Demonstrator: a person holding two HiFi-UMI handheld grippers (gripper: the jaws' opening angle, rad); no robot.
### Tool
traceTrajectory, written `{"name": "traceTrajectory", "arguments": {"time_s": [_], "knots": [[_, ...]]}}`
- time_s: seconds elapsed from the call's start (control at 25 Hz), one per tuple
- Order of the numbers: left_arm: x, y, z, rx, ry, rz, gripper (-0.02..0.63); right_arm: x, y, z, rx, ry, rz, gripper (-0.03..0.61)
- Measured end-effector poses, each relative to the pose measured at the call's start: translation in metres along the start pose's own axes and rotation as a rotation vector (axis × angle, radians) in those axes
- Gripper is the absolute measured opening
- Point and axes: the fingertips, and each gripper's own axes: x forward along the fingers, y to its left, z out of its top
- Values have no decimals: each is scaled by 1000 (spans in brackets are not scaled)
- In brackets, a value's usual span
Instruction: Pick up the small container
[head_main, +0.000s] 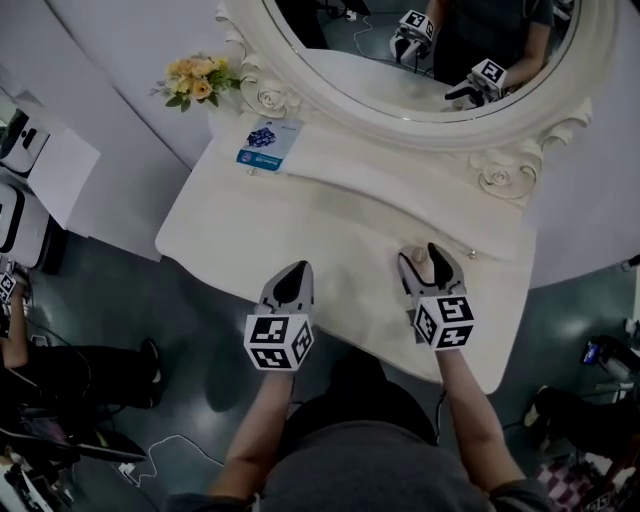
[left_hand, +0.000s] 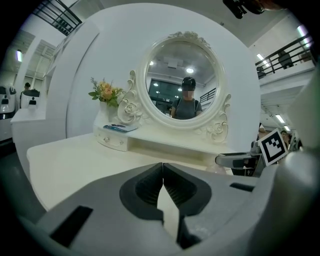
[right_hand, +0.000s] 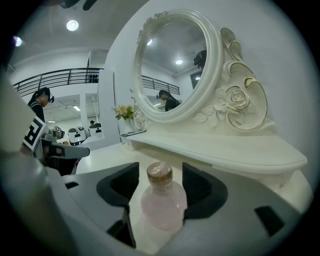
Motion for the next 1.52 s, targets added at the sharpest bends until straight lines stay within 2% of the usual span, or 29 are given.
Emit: {"name": "traceTrajectory", "arguments": {"time_s": [0.52,0.76,1.2,1.52], "knots": [[16,5,-13,-16,48,21,6,15,-3,-12,-30,30,3,221],[21,7,-18,-21,62,23,6,17,-4,-13,-39,9,4,196],[27,3,-17,-18,68,22,6,16,0,-9,-102,-19,6,152],[25,1,-14,-15,63,28,6,14,-3,-8,-94,-21,7,137]]}}
